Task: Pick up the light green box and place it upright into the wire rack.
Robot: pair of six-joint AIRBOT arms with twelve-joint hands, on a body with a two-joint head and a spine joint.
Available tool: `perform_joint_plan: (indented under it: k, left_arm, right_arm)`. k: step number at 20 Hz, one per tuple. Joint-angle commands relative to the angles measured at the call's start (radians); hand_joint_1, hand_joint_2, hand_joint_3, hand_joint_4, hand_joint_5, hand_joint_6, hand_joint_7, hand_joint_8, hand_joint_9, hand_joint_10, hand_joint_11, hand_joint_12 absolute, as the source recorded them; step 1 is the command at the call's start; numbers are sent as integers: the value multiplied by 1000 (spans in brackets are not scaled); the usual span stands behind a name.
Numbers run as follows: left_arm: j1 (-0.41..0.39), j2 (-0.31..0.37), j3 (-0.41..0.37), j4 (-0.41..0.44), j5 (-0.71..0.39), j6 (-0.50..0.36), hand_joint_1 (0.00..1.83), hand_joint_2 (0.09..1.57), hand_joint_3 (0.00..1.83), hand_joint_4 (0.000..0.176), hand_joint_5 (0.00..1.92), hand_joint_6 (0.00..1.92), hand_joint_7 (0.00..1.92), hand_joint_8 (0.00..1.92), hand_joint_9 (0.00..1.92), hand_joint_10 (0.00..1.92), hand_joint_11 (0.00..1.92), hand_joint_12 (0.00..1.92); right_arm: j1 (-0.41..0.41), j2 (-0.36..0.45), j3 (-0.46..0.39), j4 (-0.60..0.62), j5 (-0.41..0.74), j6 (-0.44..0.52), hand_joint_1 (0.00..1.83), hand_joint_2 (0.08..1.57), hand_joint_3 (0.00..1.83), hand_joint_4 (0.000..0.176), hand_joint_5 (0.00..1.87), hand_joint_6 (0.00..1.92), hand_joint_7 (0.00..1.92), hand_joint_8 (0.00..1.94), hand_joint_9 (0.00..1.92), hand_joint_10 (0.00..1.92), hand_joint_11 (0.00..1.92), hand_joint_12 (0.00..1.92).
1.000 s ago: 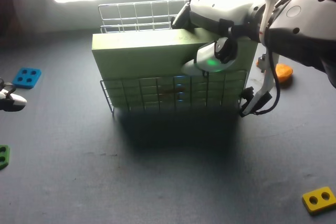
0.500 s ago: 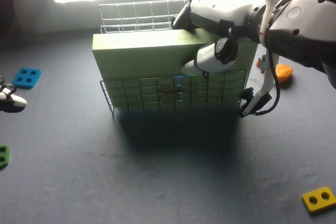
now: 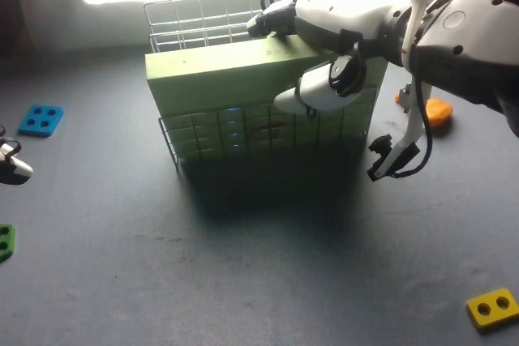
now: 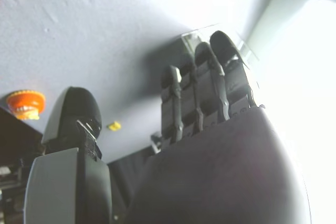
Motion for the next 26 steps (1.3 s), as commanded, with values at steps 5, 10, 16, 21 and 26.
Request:
perform_joint_plan:
  k: [5, 10, 16, 21, 26]
  left_arm:
    - [-11, -1, -2, 10, 73, 1, 701, 1188, 0, 1, 296, 4, 277, 1, 221, 0, 0, 673]
    - [-11, -1, -3, 10, 73, 1, 675, 1203, 5, 0, 299, 5, 289, 8, 230, 7, 0, 650]
    - [-11, -1, -4, 10, 73, 1, 636, 1187, 0, 0, 396, 22, 340, 5, 264, 7, 0, 724]
    - [-11, -1, -5, 10, 73, 1, 576, 1188, 0, 2, 449, 15, 451, 11, 375, 24, 0, 981]
    - [-19, -1, -6, 10, 73, 1, 395, 1241, 2, 0, 852, 94, 786, 709, 592, 1242, 297, 1720]
  right_arm:
    - [36, 30, -21, -22, 28, 11, 1025, 1063, 0, 0, 391, 72, 570, 16, 329, 813, 0, 1595]
    - [75, 71, -63, -21, 7, 2, 926, 1072, 3, 0, 436, 78, 583, 15, 342, 855, 25, 1606]
    - [139, 156, -127, -22, -21, -71, 461, 1186, 23, 0, 545, 138, 672, 41, 374, 951, 92, 1609]
    - [151, 282, -196, -25, -74, -158, 310, 1246, 0, 0, 612, 556, 793, 269, 446, 1146, 147, 1695]
    - [124, 402, -260, -25, -88, -170, 336, 1264, 5, 0, 808, 1206, 878, 1335, 746, 1593, 559, 1919]
